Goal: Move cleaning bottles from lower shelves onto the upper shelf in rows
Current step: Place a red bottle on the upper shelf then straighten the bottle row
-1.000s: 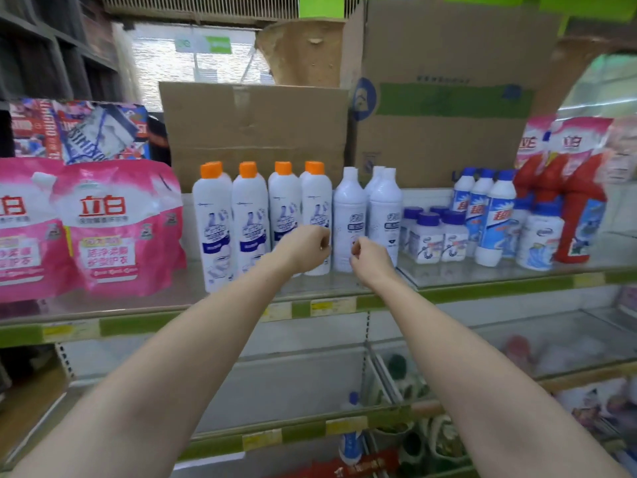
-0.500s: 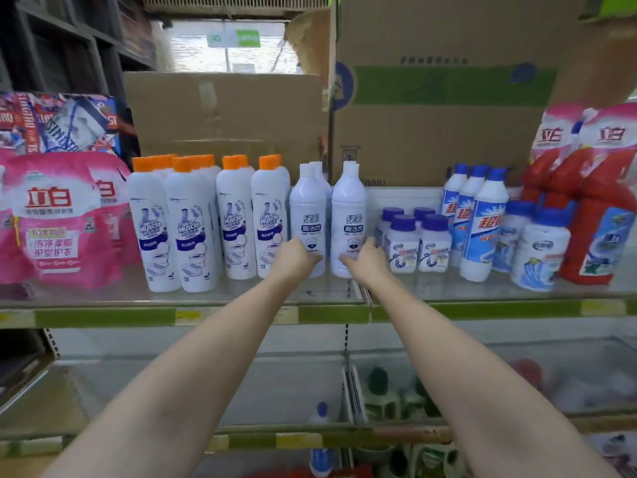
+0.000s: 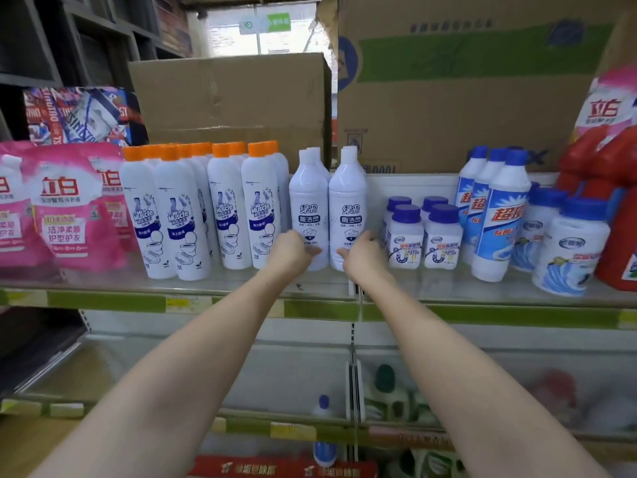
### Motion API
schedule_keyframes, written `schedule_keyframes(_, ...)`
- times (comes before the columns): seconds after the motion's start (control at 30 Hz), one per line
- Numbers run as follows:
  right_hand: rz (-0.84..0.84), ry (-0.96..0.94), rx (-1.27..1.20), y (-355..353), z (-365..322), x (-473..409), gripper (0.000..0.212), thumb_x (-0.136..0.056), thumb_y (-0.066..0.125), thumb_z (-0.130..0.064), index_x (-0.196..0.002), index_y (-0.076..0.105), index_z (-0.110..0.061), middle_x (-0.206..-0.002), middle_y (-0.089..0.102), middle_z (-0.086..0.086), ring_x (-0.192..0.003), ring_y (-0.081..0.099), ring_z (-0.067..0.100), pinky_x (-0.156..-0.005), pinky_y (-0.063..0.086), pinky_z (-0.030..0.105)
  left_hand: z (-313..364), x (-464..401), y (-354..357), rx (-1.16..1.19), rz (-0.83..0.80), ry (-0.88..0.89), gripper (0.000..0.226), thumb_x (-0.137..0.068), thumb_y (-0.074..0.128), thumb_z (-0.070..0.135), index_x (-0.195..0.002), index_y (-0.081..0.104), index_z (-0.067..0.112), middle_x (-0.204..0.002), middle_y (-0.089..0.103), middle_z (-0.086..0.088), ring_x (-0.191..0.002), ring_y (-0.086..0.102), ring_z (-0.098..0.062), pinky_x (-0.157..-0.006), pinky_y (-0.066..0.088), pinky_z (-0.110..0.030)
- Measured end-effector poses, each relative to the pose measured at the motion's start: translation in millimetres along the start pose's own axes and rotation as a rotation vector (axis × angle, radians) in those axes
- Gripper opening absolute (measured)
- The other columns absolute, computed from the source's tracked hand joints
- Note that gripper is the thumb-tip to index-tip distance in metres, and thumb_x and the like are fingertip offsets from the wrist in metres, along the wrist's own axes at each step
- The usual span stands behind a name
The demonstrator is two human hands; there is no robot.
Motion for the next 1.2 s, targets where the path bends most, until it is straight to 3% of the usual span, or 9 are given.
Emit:
schedule_keyframes(0.2,-0.029,0.019,-0.074,-3,2,8,0.058,-0.099,0.061,-0.039,-0.136,0.039,0.001,-0.136,0.051,0.022,-0.122,0.053,0.038,-0.09,0.043,0.039,3,4,2,-0.015,-0.015,0.009,0.029,-0.096,0.066,0.035,-0.088,0.056,0.009,-0.083,0.058,-0.004,-0.079,0.057,-0.023,-0.071,0.045,-0.034)
schedule_keyframes(0.37,-0.031,0.021,-0.111,-18,1,17,0.051,-0.096,0.066,-0.031,-0.132,0.047,0.0,-0.133,0.053,0.021,-0.121,0.054,0.037,-0.096,0.046,0.042,20,5,-13,-0.306,-0.036,0.103,0.039,-0.093,0.066,0.043,-0.078,0.053,0.01,-0.084,0.06,-0.008,-0.076,0.059,-0.027,-0.063,0.046,-0.034)
schedule_keyframes(0.53,0.065,-0.071,-0.065,-53,11,23,0.029,-0.096,0.059,-0.014,-0.123,0.052,-0.006,-0.127,0.055,0.015,-0.112,0.056,0.032,-0.088,0.046,0.039,61,17,-22,-0.606,0.089,0.288,0.009,-0.095,0.052,0.017,-0.087,0.047,0.017,-0.089,0.055,-0.004,-0.087,0.059,-0.03,-0.071,0.041,-0.034)
schedule_keyframes(0.63,0.171,-0.077,-0.027,-81,30,21,0.022,-0.096,0.06,-0.013,-0.118,0.056,-0.009,-0.123,0.058,0.011,-0.109,0.056,0.028,-0.084,0.045,0.035,90,25,-6,-0.549,0.048,0.386,0.016,-0.093,0.047,0.01,-0.078,0.044,0.014,-0.081,0.053,-0.006,-0.081,0.058,-0.032,-0.065,0.041,-0.034)
schedule_keyframes(0.7,0.23,-0.052,0.029,-97,48,19,0.027,-0.095,0.064,-0.016,-0.121,0.056,-0.011,-0.126,0.059,0.01,-0.115,0.054,0.027,-0.092,0.049,0.038,111,29,9,-0.414,-0.016,0.44,0.016,-0.094,0.049,0.012,-0.078,0.048,0.01,-0.082,0.056,-0.011,-0.087,0.061,-0.036,-0.064,0.042,-0.034)
schedule_keyframes(0.77,0.244,-0.016,0.092,-108,66,17,0.037,-0.094,0.067,-0.02,-0.127,0.053,-0.013,-0.132,0.055,0.01,-0.123,0.049,0.029,-0.102,0.047,0.041,133,33,23,-0.273,-0.07,0.513,0.007,-0.094,0.053,0.012,-0.094,0.058,0.007,-0.099,0.062,-0.014,-0.097,0.059,-0.035,-0.072,0.046,-0.037)
schedule_keyframes(0.93,0.284,-0.047,0.192,-134,88,10,0.064,-0.088,0.073,-0.014,-0.144,0.042,-0.015,-0.148,0.041,0.011,-0.133,0.042,0.036,-0.109,0.04,0.044,178,38,52,-0.153,-0.071,0.636,0.054,-0.088,0.069,0.011,-0.137,0.046,0.01,-0.132,0.05,-0.014,-0.114,0.054,-0.035,-0.091,0.047,-0.042)
schedule_keyframes(1.07,0.205,-0.097,0.203,-142,95,-5,0.084,-0.085,0.075,-0.005,-0.155,0.029,-0.018,-0.162,0.024,0.007,-0.137,0.042,0.036,-0.109,0.043,0.044,189,24,76,-0.094,-0.057,0.558,0.067,-0.082,0.072,0.006,-0.141,0.039,0.014,-0.141,0.042,-0.012,-0.118,0.053,-0.037,-0.092,0.051,-0.047)
schedule_keyframes(1.2,0.079,-0.093,0.24,-135,99,-23,0.095,-0.084,0.075,-0.002,-0.159,0.02,-0.021,-0.167,0.011,0.007,-0.14,0.042,0.036,-0.108,0.045,0.043,186,13,103,-0.127,-0.072,0.463,0.076,-0.078,0.075,0.006,-0.142,0.036,0.022,-0.148,0.029,-0.009,-0.108,0.056,-0.044,-0.084,0.055,-0.05)
Point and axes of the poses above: each hand's wrist, its own x-axis away from the middle knuckle, its own y-axis out of the palm, z = x × y, the point moved 8 cm from there along -x, towards the middle knuckle
